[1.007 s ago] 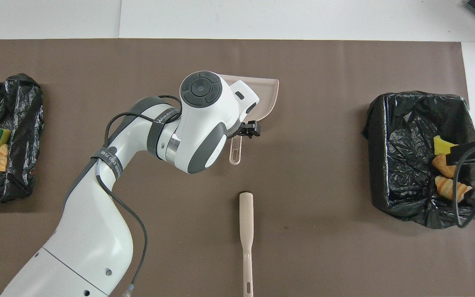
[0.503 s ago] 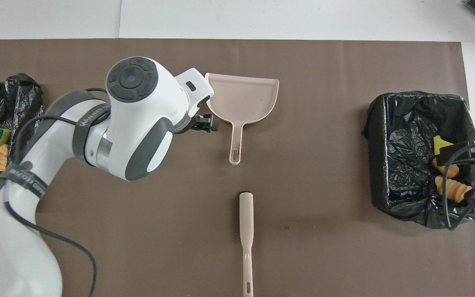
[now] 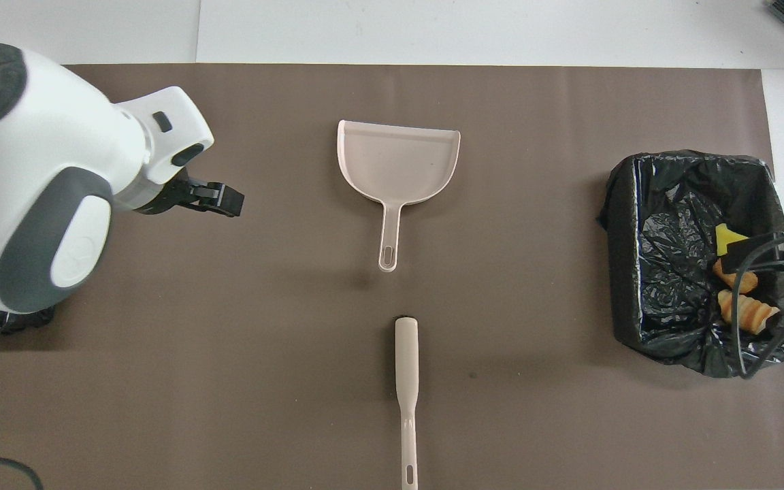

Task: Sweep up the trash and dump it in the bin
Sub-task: 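Release the dustpan and withdraw the left gripper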

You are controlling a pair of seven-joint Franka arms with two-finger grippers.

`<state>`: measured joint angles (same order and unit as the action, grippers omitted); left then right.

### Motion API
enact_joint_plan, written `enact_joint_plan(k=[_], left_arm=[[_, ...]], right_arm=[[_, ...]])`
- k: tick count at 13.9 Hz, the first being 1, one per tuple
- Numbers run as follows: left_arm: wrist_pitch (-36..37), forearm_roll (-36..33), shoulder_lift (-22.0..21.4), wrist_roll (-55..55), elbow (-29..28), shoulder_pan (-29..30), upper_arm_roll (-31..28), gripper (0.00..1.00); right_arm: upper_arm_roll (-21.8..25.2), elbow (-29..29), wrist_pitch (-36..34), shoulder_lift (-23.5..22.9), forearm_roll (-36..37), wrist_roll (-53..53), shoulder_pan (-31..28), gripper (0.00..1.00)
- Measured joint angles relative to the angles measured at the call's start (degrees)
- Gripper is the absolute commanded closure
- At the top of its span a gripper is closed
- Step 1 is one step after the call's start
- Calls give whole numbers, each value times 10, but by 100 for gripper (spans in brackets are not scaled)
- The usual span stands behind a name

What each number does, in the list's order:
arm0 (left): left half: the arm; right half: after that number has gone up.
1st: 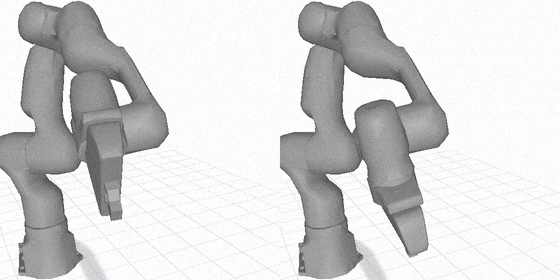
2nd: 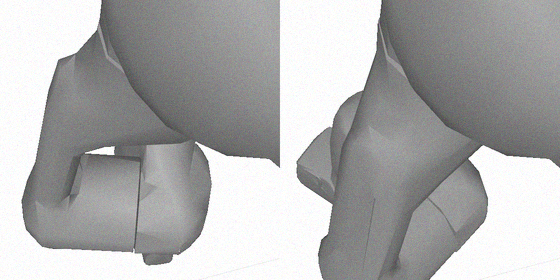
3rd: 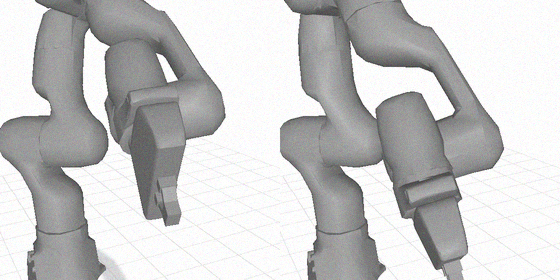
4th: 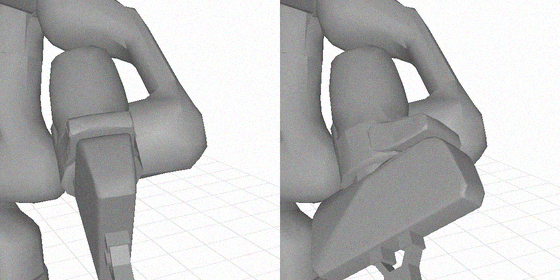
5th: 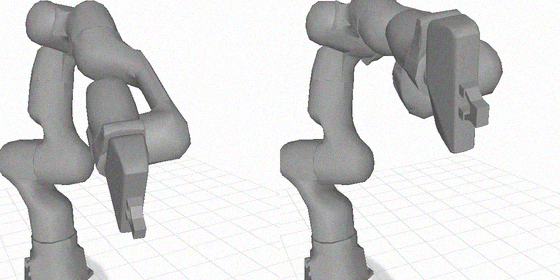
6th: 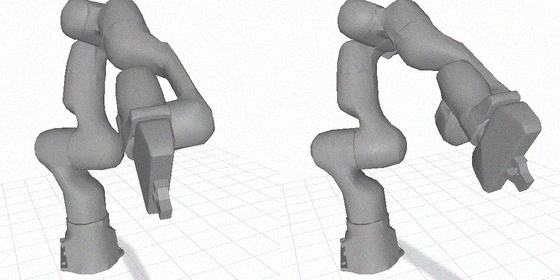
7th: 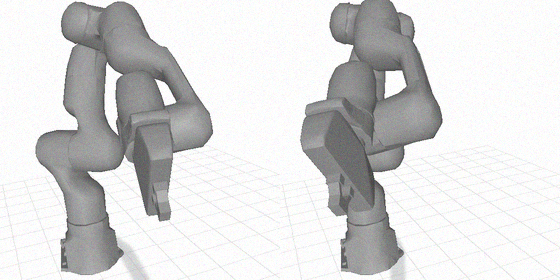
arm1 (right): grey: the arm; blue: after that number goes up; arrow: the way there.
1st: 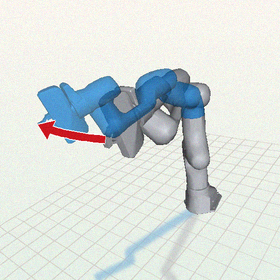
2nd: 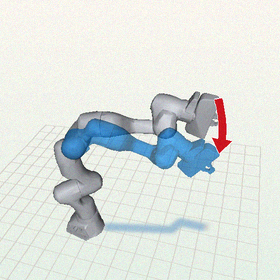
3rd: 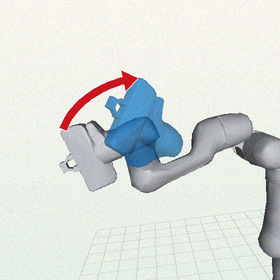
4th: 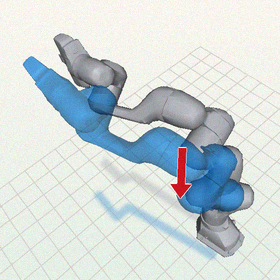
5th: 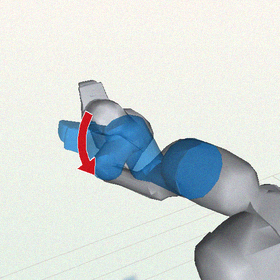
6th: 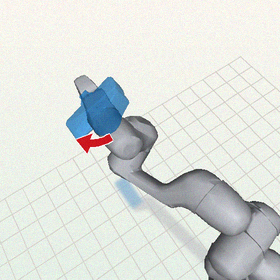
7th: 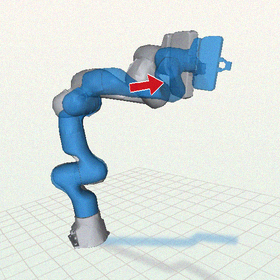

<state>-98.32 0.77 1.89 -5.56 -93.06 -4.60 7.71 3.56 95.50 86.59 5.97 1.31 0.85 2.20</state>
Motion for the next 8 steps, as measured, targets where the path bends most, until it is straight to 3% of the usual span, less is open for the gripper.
enact_joint_plan(k=[4, 8], left_arm=[[70, 0, -48, -73, 11, 53, -3, 0], [153, 0, -52, -77, 65, 57, -7, 0]], right_arm=[[9, -1, 0, 0, -1, 0, 6, 0], [8, -1, 0, 0, -1, 0, 10, 0]])
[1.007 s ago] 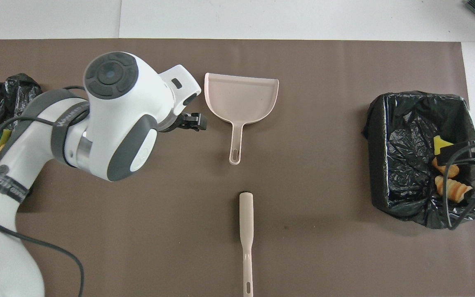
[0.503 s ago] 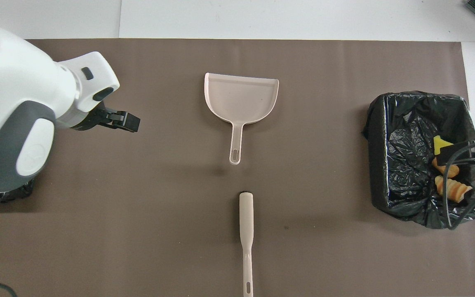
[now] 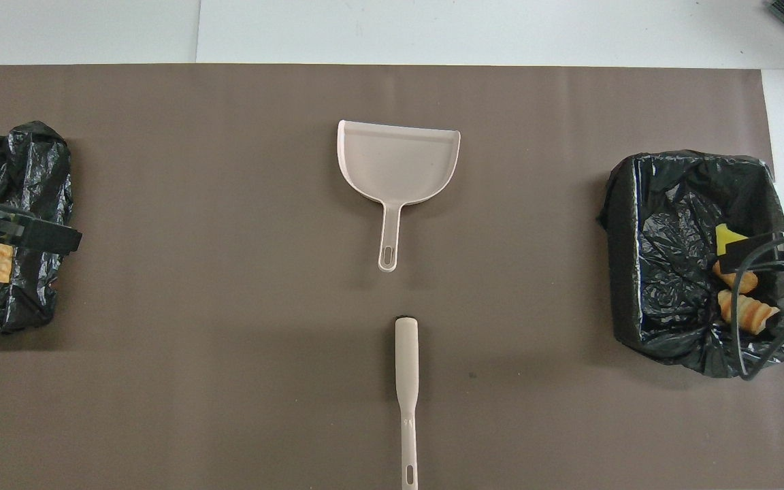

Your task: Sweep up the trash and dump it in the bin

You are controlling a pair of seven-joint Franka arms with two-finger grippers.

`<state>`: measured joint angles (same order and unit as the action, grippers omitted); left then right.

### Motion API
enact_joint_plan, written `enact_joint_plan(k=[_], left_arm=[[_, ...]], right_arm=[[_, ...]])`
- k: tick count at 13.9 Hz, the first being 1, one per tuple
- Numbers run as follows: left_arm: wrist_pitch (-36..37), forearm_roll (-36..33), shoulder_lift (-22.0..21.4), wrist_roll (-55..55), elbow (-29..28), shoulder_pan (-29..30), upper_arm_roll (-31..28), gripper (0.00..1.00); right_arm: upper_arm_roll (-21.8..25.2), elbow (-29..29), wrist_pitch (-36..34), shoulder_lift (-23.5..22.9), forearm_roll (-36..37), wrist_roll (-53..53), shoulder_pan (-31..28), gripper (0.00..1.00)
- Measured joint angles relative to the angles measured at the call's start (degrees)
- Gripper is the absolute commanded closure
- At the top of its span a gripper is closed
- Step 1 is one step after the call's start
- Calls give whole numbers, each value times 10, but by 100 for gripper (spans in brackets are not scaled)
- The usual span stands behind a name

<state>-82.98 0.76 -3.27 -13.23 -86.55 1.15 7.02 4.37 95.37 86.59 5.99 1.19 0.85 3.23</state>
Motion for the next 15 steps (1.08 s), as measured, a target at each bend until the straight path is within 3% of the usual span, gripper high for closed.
enact_joint_plan(k=[15], left_arm=[[19, 0, -4, 33, 5, 0, -8, 0]], right_arm=[[9, -23, 2, -23, 0, -10, -5, 0]])
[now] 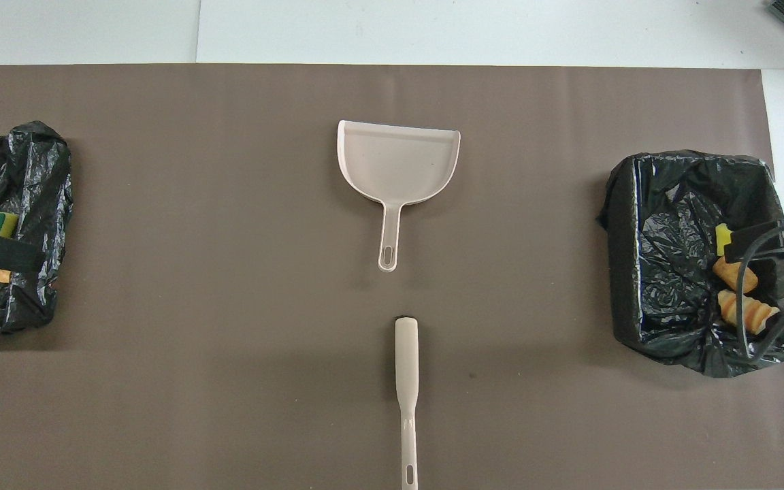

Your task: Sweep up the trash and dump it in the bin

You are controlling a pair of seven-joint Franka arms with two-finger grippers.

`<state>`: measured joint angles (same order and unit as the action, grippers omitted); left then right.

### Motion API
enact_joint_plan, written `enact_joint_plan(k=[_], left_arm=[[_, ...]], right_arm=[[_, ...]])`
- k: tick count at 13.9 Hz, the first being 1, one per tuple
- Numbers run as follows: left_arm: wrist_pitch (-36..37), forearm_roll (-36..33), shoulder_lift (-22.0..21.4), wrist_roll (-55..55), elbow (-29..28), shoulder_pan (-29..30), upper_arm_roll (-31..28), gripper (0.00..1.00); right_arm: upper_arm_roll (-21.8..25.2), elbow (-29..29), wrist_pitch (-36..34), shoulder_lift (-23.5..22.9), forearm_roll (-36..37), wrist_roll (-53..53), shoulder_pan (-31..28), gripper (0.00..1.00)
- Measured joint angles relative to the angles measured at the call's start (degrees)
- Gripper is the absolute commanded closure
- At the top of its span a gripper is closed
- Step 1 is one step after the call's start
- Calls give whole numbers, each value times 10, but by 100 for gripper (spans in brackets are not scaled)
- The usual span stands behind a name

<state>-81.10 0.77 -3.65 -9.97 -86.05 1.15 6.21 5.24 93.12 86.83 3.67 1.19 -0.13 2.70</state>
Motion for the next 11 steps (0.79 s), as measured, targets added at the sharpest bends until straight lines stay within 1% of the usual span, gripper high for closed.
enact_joint_plan(k=[4, 6, 8, 11], left_arm=[[0, 0, 1, 1, 1, -1, -3, 0], [1, 0, 2, 1, 1, -18, -29, 0], [5, 1, 4, 1, 1, -51, -71, 0], [6, 1, 4, 1, 1, -60, -83, 0]], right_arm=[[-2, -1, 0, 0, 0, 0, 1, 0], [-2, -1, 0, 0, 0, 0, 1, 0], [-2, -1, 0, 0, 0, 0, 1, 0], [-1, -1, 0, 0, 1, 0, 0, 0]])
